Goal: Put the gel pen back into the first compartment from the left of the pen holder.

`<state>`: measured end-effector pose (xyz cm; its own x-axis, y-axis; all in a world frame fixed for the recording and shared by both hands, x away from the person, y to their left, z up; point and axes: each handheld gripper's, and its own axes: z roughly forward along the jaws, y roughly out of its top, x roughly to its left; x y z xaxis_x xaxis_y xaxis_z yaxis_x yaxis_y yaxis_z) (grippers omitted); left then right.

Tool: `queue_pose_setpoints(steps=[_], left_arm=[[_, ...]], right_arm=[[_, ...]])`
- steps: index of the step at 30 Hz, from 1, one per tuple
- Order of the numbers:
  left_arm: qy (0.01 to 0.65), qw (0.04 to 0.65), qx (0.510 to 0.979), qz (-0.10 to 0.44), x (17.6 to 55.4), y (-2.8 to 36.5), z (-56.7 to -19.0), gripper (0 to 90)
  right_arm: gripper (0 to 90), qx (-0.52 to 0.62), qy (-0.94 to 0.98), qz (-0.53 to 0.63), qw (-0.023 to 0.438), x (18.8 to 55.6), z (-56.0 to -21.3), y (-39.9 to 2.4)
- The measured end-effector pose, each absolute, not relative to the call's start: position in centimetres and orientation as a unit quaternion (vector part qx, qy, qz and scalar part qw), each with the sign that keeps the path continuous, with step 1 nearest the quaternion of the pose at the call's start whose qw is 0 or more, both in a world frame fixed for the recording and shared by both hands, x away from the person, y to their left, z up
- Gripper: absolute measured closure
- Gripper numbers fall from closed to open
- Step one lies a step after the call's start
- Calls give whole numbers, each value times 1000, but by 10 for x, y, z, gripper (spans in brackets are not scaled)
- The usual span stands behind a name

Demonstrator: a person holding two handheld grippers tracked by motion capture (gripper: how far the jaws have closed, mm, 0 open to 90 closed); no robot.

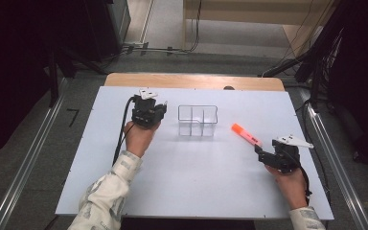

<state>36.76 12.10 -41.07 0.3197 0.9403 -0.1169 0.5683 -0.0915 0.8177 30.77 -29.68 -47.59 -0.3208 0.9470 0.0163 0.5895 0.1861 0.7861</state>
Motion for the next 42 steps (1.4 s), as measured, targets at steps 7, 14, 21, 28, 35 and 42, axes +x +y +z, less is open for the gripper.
queue_pose_setpoints(steps=[7,14,21,28,35,42], left_arm=[[533,407,705,229,371,115,-406,807],[529,410,706,229,374,108,-401,807],[526,415,707,226,376,102,-399,807],[523,418,708,226,378,95,-395,806],[522,418,709,224,383,89,-392,806],[521,413,713,223,389,82,-392,807]], right_arm=[[257,525,730,360,249,307,-476,-296],[257,523,731,361,249,307,-476,-296],[257,524,731,361,248,307,-476,-297],[257,523,731,361,247,307,-476,-297],[257,522,732,363,246,307,-475,-297],[256,522,732,364,244,307,-476,-298]])
